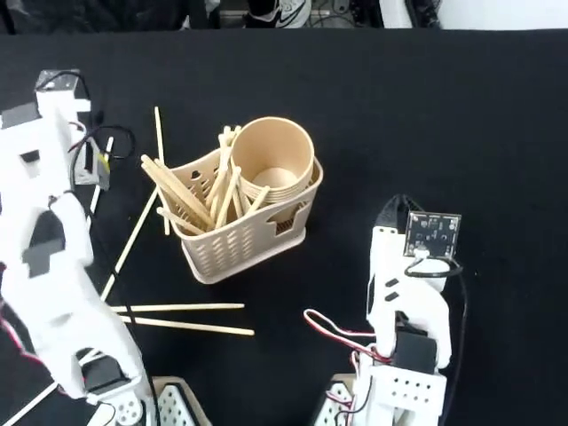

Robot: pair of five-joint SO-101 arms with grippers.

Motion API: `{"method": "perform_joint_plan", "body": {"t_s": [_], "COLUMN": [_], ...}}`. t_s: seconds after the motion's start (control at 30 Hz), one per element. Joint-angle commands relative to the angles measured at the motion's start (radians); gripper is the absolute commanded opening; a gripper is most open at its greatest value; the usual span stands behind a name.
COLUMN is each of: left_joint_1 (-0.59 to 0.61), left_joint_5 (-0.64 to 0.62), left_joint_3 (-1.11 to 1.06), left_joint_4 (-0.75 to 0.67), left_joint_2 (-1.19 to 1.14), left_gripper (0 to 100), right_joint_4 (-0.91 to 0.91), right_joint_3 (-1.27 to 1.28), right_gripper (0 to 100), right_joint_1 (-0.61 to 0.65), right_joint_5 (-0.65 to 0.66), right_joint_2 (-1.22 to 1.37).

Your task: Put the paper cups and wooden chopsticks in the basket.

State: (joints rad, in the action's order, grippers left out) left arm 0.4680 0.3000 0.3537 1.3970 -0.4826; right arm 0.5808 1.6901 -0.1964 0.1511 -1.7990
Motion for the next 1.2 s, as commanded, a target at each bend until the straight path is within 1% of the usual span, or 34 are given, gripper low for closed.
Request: {"method": "perform_joint_plan", "body": {"t_s": [0.0,0.13,0.23,0.3,0.37,0.4,0.43,0.53,0.57,0.63,0.73,0.8,0.87,0.93,1.03,1.17], "left_joint_1": [0.008,-0.012,-0.015,-0.013,-0.013,-0.012,-0.012,-0.022,-0.024,-0.027,-0.033,-0.028,-0.024,-0.024,-0.045,-0.096], "left_joint_5": [0.04,0.089,0.094,0.094,0.089,0.089,0.087,0.086,0.075,0.005,-0.095,-0.175,-0.25,-0.282,-0.311,-0.325], "left_joint_3": [0.248,0.357,0.417,0.452,0.49,0.496,0.501,0.558,0.595,0.684,0.866,0.929,0.918,0.835,0.628,0.311], "left_joint_4": [0.008,0.009,0.009,0.008,0.008,0.009,0.023,0.117,0.15,0.219,0.368,0.368,0.368,0.368,0.368,0.362], "left_joint_2": [-0.203,-0.365,-0.46,-0.503,-0.523,-0.523,-0.523,-0.522,-0.522,-0.522,-0.522,-0.52,-0.483,-0.425,-0.295,-0.008], "left_gripper": [19,19,19,13,4,2,4,3,3,3,3,3,3,3,3,3], "right_joint_4": [-0.005,-0.005,-0.005,-0.005,-0.005,-0.005,-0.005,-0.005,-0.005,-0.005,-0.005,-0.005,-0.005,-0.005,-0.005,-0.005], "right_joint_3": [-0.015,-0.015,-0.015,-0.015,-0.015,-0.015,-0.015,-0.015,-0.015,-0.015,-0.013,-0.013,-0.013,-0.013,-0.012,-0.012], "right_gripper": [1.3,1.3,1.3,1.3,1.3,1.3,1.3,1.3,1.3,1.3,1.3,1.3,1.3,1.3,1.3,1.3], "right_joint_1": [-0.011,-0.011,-0.011,-0.011,-0.011,-0.011,-0.011,-0.011,-0.011,-0.011,-0.011,-0.011,-0.011,-0.011,-0.011,-0.011], "right_joint_5": [0.009,0.009,0.009,0.009,0.009,0.009,0.009,0.009,0.009,0.009,0.009,0.009,0.009,0.009,0.009,0.009], "right_joint_2": [-0.047,-0.047,-0.047,-0.047,-0.047,-0.047,-0.047,-0.047,-0.047,-0.047,-0.047,-0.047,-0.047,-0.047,-0.047,-0.047]}}
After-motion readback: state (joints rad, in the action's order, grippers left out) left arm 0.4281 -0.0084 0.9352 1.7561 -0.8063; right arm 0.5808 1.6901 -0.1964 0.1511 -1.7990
